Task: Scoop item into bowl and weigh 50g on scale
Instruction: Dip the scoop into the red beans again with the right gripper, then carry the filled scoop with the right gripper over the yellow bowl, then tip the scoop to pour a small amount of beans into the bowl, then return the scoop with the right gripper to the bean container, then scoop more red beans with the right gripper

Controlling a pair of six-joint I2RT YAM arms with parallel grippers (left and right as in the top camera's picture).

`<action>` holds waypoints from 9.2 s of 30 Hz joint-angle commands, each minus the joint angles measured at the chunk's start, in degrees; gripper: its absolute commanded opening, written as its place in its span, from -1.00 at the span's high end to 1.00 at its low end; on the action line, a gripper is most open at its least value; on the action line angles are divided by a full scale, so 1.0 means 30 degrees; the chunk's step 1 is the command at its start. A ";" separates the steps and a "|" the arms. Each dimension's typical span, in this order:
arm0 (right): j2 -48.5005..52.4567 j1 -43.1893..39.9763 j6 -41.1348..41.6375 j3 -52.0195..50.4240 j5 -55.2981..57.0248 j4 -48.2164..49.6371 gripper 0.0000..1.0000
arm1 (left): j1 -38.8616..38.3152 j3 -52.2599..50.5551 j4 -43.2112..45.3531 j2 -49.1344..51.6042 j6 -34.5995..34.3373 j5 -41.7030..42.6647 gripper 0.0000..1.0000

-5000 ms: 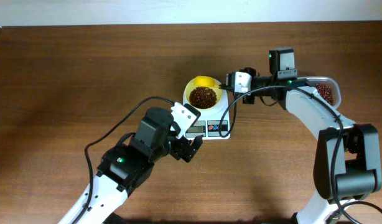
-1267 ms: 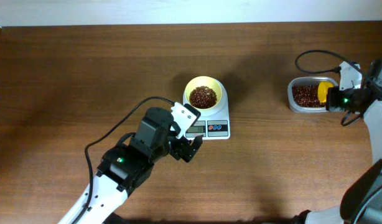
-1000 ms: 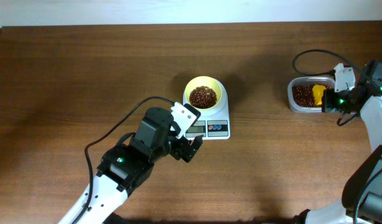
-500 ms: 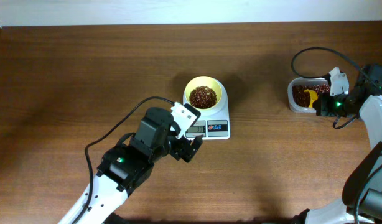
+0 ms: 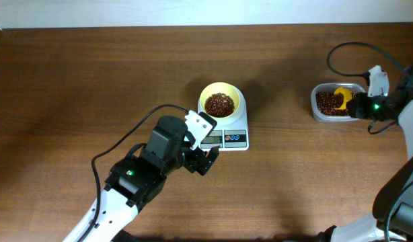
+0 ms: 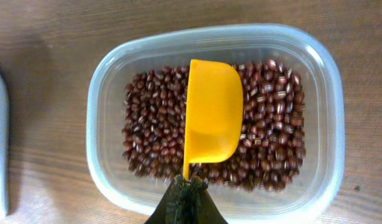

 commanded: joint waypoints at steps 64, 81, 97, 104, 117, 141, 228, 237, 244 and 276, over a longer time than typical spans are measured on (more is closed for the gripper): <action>0.0095 0.1464 0.1231 0.0415 -1.3690 -0.5005 0.92 | -0.0029 -0.0160 0.0029 0.0022 -0.0248 0.0073 -0.98; 0.0095 0.8553 1.0280 0.0415 -1.1446 0.3038 0.92 | -0.0029 -0.0160 0.0029 0.0022 -0.0248 0.0073 -0.98; 0.0095 1.2109 0.5370 0.0415 -0.5931 0.4969 0.92 | -0.0029 -0.0160 0.0022 0.0022 -0.0248 0.0073 -0.98; 0.0095 1.3180 -0.0277 0.0415 -0.5967 0.4962 0.92 | -0.0029 -0.0160 0.0022 0.0022 -0.0248 0.0073 -0.98; 0.0102 1.3151 -0.7555 0.0415 -0.3738 0.5049 0.92 | -0.0029 -0.0160 0.0022 0.0022 -0.0248 0.0073 -0.98; 0.0102 1.3129 -0.9624 0.0415 -0.3381 0.6200 0.92 | -0.0029 -0.0160 0.0022 0.0022 -0.0240 0.0073 -0.98; -0.1129 0.5034 0.9245 0.0335 1.0520 -0.0984 0.92 | -0.0029 -0.0160 -0.0255 0.0022 -0.0248 0.0073 -0.98; -0.0182 0.5034 0.9245 0.0335 0.9216 -0.0765 0.92 | -0.0029 -0.0160 -0.0255 0.0022 -0.0248 0.0073 -0.98; -0.0182 0.5034 0.9245 0.0335 0.5799 -0.0495 0.92 | -0.0029 -0.0160 -0.0248 0.0022 -0.0248 0.0073 -0.98; -0.0736 0.2237 0.9020 0.0918 0.2616 -0.1617 0.92 | -0.0029 -0.0160 -0.0248 0.0022 -0.0248 0.0073 -0.98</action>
